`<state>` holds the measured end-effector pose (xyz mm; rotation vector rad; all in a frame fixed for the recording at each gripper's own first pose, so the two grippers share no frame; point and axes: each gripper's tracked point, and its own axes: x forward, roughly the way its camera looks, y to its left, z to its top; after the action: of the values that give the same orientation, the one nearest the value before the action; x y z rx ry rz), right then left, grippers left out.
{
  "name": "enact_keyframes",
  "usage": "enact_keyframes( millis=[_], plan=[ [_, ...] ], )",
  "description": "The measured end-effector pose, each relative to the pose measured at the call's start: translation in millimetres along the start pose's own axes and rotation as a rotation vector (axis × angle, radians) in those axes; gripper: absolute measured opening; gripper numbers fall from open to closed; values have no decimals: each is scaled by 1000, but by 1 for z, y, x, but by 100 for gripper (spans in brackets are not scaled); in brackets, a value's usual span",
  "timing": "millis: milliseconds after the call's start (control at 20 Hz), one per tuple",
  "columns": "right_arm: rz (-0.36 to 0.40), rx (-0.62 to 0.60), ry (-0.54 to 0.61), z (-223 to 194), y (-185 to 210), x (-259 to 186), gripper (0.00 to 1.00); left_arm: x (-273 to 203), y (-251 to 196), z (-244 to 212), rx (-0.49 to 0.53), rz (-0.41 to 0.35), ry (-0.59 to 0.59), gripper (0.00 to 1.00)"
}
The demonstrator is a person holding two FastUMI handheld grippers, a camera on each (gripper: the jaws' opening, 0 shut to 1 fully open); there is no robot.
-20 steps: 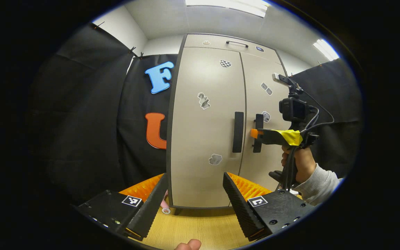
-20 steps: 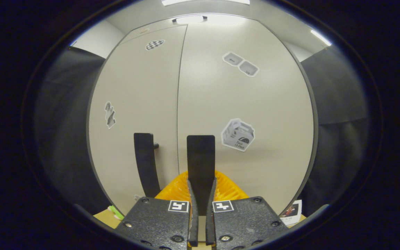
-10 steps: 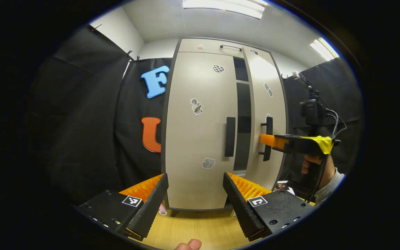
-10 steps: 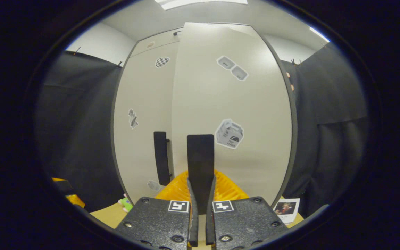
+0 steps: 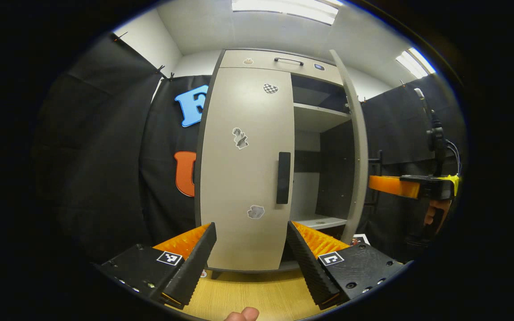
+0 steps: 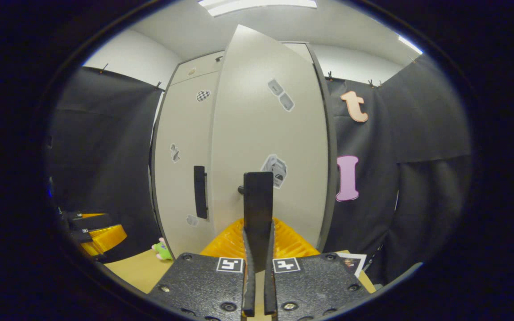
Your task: Open the right door of the double-door shoe cabinet with the right hand, and open the left door with the left hand.
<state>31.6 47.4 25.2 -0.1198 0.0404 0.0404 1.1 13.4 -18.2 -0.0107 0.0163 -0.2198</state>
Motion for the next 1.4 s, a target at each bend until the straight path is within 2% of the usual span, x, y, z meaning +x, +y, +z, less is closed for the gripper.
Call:
enact_keyframes(
  millis=[300, 700, 800, 850, 900, 1000, 1250, 1350, 1400],
  plan=[
    [-50, -2, -4, 1, -37, -24, 11, 12, -14, 0, -12, -8, 1, 95],
    [-215, -34, 5, -1, -101, -47, 9, 22, -35, 1, -15, -38, 0, 95],
    [-276, -31, 7, 1, -124, -50, 9, 23, -36, 0, -15, -41, 0, 95],
    [-292, -25, 2, 0, -136, -52, 6, 24, -36, -1, -14, -40, 0, 95],
    [-250, 21, 2, 1, -133, -52, 4, 23, -36, -1, -13, -38, 1, 95],
    [-216, 84, 1, -1, -128, -47, 5, 24, -33, -1, -12, -31, 1, 95],
    [-292, 55, -26, 5, -123, -83, 4, 23, -25, -4, -11, -4, 9, 95],
    [-297, 29, -46, 13, -107, -105, 5, 24, -20, -7, -12, 6, 16, 95],
    [-275, 32, -58, 17, -93, -111, 4, 26, -18, -8, -11, 11, 16, 95]
  ],
)
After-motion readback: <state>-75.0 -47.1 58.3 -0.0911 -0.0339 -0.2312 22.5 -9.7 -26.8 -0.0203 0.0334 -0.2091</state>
